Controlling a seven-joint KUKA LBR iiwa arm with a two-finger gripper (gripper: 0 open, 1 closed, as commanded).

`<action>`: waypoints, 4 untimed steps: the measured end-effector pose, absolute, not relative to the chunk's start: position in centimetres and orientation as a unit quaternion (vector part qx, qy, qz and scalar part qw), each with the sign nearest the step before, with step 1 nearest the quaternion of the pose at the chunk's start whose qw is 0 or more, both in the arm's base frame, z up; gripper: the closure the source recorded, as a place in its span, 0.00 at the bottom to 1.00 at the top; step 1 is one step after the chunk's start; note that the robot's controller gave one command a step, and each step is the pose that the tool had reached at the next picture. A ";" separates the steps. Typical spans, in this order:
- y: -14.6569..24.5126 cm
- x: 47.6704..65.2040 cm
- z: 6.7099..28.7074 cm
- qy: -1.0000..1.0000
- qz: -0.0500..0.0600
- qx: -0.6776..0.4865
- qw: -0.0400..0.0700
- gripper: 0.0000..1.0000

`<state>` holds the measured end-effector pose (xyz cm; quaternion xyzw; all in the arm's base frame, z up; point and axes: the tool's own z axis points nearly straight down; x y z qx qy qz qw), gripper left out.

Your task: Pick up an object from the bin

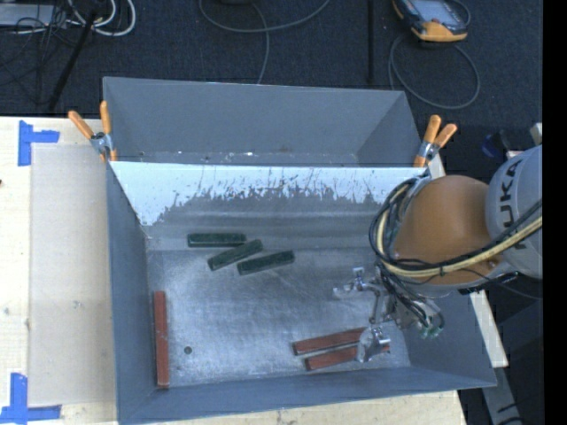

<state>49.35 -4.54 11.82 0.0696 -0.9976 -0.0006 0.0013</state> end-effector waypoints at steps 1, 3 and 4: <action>-4.7 48.4 7.9 -0.988 0.000 0.156 -0.001 0.00; -5.1 49.4 7.4 -0.989 -0.001 0.148 -0.004 1.00; -5.1 49.3 7.5 -0.989 -0.001 0.148 -0.003 1.00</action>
Offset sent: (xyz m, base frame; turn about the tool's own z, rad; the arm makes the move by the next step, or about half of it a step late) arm -0.0028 -0.0092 -0.0482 -0.1541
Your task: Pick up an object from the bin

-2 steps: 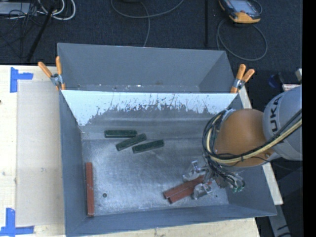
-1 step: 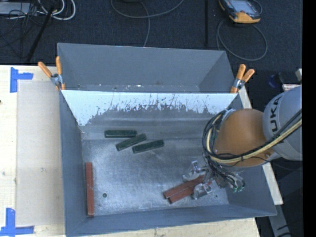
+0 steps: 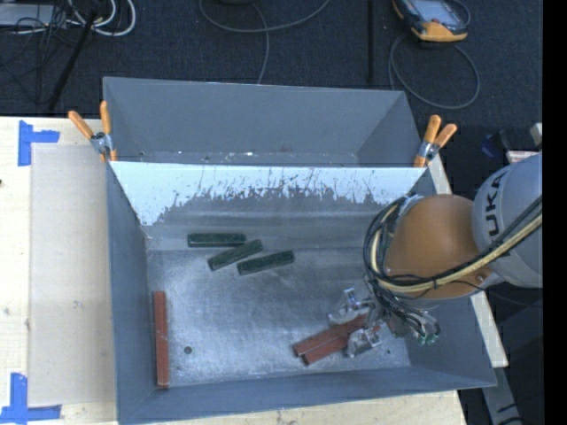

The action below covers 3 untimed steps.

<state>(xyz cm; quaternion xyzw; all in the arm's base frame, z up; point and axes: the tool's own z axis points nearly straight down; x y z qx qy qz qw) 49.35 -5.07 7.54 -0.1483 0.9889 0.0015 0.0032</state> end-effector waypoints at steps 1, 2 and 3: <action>-5.1 49.2 8.2 0.989 0.001 -0.149 0.000 1.00; -5.1 49.2 9.1 0.989 0.001 -0.148 -0.001 1.00; -5.0 49.1 10.3 0.989 0.001 -0.148 -0.003 1.00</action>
Offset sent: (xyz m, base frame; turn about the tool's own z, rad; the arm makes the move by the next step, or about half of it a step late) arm -0.0001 0.0001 0.0384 0.0000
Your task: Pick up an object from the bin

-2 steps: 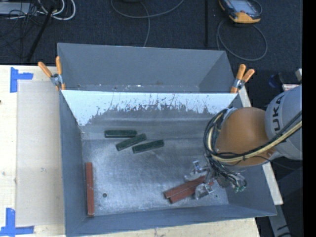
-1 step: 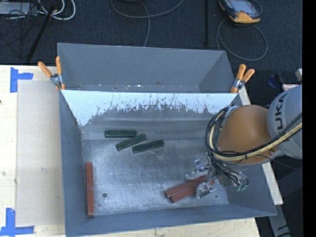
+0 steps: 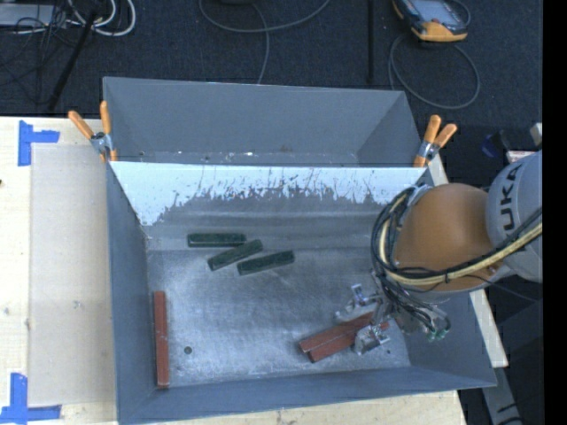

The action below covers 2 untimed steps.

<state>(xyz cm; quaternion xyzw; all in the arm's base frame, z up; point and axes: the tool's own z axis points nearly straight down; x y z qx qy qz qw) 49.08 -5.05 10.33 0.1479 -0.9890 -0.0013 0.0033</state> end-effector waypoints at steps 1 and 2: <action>-5.0 49.0 12.6 -0.989 -0.002 0.147 0.005 1.00; -5.0 49.1 14.8 -0.989 -0.001 0.147 0.001 1.00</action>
Offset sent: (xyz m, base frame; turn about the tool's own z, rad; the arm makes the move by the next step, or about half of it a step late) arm -0.0001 0.0001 0.0597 0.0000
